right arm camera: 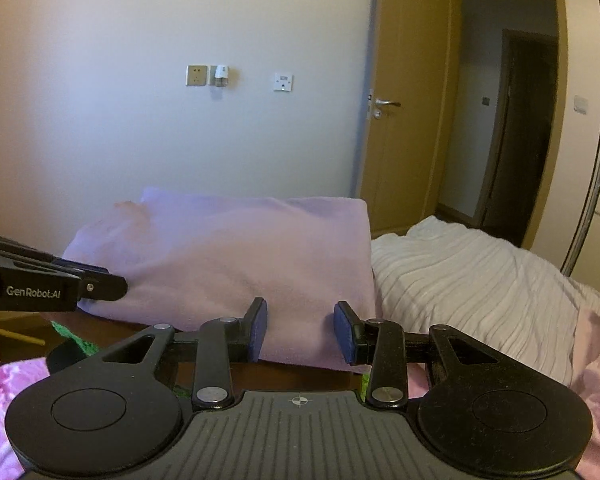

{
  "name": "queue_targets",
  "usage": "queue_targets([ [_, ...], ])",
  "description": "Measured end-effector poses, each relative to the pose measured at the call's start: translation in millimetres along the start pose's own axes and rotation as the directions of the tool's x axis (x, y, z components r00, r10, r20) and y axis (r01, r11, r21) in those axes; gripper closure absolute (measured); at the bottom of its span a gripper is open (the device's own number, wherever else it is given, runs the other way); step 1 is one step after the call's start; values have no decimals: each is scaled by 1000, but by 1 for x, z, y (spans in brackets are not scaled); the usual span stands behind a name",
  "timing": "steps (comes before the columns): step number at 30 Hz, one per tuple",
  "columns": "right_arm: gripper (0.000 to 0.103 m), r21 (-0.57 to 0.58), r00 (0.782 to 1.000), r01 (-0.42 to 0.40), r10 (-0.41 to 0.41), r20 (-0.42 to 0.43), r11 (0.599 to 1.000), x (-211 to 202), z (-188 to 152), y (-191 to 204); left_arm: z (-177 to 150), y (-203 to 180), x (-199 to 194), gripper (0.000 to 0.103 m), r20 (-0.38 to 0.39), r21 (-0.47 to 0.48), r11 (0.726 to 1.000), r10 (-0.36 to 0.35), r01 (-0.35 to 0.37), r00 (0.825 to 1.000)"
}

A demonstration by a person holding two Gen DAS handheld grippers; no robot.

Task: Fold clothes
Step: 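Open both grippers to drop the tank top onto the clothes stack, then pull both open grippers back from the clothes stack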

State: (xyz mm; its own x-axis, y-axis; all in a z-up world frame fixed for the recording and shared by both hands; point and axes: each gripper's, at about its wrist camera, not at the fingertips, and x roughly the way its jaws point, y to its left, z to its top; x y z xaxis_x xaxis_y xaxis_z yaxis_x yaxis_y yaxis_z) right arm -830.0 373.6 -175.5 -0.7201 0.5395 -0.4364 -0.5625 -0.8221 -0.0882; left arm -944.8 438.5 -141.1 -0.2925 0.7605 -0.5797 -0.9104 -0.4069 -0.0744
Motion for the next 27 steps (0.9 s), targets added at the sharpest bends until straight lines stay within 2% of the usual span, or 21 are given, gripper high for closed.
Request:
queue_targets([
  [5,67,29,1000,10,-9,-29,1000,-13,9,-7,12,0,-20,89,-28,-43,999,19,-21,999],
  [7,65,75,999,23,-20,-31,997,-33,13,-10,12,0,-38,82,-33,-60,998,22,-24,999],
  [9,53,133,1000,6,-3,-26,991,-53,18,-17,11,-2,-61,76,-42,-71,997,30,-33,999],
  [10,44,161,999,-1,7,-33,987,-62,21,-22,9,-3,-72,74,-46,-73,997,34,-37,998],
  [13,37,243,998,-29,43,-51,970,-97,21,-27,3,-4,-106,65,-64,-77,995,54,-59,996],
  [16,34,306,993,-58,86,-77,950,-135,19,-26,-10,-5,-144,63,-103,-96,992,74,-84,992],
  [21,34,334,982,-71,125,-142,940,-194,13,-20,-29,-14,-203,45,-140,-124,987,80,-98,987],
  [27,33,282,972,-88,144,-185,955,-260,9,-2,-50,-35,-262,38,-150,-126,984,110,-129,983],
])
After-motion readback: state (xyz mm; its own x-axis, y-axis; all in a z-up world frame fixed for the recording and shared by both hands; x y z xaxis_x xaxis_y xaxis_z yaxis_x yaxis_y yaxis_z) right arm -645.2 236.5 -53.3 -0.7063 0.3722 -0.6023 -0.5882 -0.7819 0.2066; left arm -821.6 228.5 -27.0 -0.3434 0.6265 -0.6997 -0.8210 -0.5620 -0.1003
